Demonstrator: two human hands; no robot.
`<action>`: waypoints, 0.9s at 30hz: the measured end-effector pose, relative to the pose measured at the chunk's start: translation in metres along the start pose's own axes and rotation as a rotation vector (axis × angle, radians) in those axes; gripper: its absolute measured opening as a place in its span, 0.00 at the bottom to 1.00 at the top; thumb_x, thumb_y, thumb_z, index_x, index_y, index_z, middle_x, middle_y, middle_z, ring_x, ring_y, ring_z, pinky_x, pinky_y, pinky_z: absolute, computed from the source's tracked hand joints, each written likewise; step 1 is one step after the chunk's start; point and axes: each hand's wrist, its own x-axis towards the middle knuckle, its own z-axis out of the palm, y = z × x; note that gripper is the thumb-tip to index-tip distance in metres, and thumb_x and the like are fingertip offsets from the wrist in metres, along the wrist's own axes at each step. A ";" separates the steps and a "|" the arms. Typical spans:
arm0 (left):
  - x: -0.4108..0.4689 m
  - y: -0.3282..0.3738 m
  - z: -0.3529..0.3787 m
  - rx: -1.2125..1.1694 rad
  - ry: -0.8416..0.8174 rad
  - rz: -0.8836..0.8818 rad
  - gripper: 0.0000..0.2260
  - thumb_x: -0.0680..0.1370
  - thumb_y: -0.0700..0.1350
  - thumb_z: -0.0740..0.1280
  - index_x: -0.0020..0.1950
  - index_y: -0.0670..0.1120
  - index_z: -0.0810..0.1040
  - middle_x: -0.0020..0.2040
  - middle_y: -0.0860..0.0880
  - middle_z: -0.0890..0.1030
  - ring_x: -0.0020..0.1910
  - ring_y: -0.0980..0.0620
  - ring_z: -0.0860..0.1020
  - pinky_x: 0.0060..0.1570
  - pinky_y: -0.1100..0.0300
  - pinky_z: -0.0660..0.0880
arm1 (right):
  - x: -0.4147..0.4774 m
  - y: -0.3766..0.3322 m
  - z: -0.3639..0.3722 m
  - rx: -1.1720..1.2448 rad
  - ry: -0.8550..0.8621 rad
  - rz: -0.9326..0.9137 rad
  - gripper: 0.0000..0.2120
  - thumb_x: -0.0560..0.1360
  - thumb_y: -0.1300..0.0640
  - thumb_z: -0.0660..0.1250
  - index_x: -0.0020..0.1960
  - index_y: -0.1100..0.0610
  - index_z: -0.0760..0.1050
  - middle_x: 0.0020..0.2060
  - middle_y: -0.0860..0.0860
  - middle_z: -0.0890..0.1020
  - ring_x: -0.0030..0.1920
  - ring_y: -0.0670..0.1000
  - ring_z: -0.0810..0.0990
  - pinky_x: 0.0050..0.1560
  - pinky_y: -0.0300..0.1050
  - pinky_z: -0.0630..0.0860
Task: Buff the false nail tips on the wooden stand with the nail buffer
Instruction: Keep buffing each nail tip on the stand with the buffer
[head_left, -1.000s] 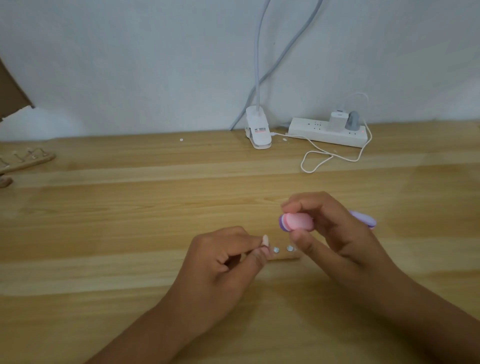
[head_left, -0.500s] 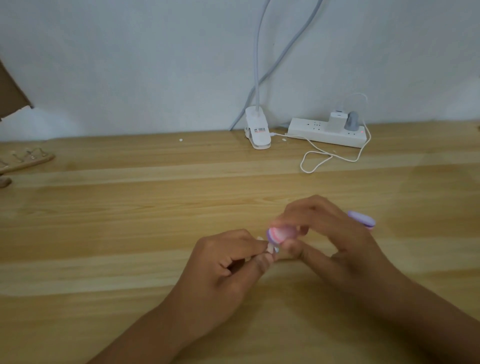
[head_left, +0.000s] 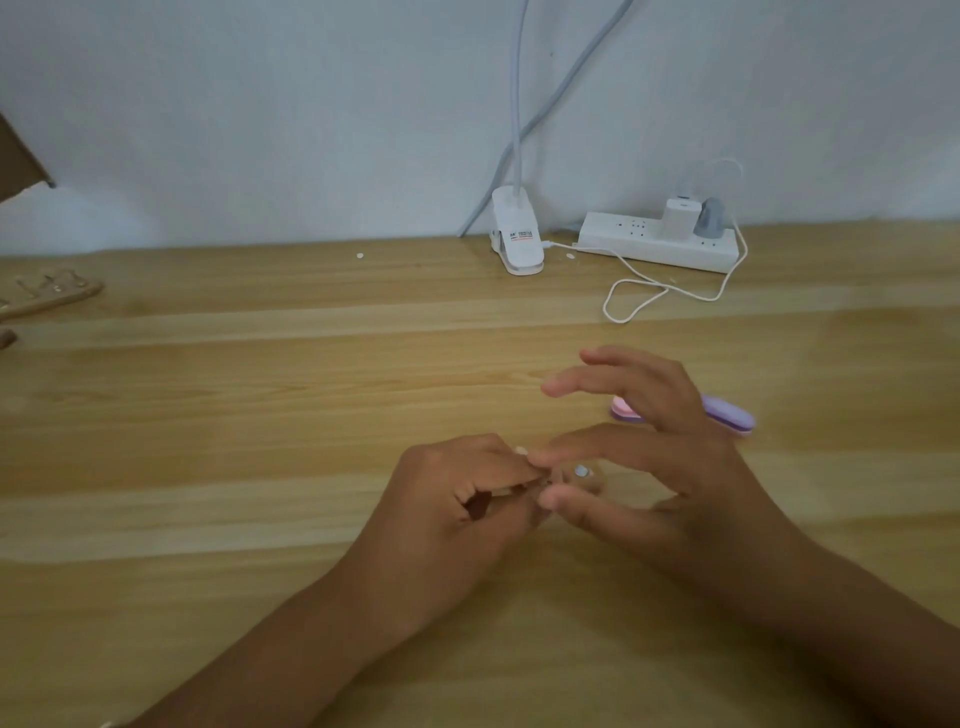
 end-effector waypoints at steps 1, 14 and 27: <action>0.000 0.000 0.000 -0.008 -0.010 0.004 0.04 0.76 0.45 0.70 0.44 0.50 0.85 0.35 0.51 0.79 0.32 0.54 0.75 0.32 0.61 0.70 | -0.001 0.000 0.001 0.012 0.000 0.016 0.12 0.72 0.45 0.74 0.50 0.52 0.86 0.63 0.45 0.77 0.73 0.49 0.67 0.68 0.41 0.67; 0.006 -0.009 -0.024 0.059 0.052 -0.160 0.13 0.66 0.46 0.80 0.48 0.54 0.81 0.24 0.55 0.71 0.22 0.61 0.65 0.27 0.73 0.62 | 0.007 0.030 0.004 0.058 -0.093 0.192 0.10 0.71 0.49 0.71 0.47 0.51 0.87 0.65 0.43 0.76 0.73 0.47 0.64 0.70 0.34 0.61; 0.003 -0.021 -0.030 0.285 -0.049 -0.284 0.08 0.64 0.55 0.76 0.40 0.56 0.82 0.25 0.53 0.73 0.24 0.59 0.70 0.27 0.67 0.63 | 0.000 0.037 0.004 -0.189 -0.195 0.105 0.18 0.66 0.45 0.80 0.52 0.52 0.85 0.63 0.48 0.78 0.73 0.54 0.67 0.67 0.51 0.70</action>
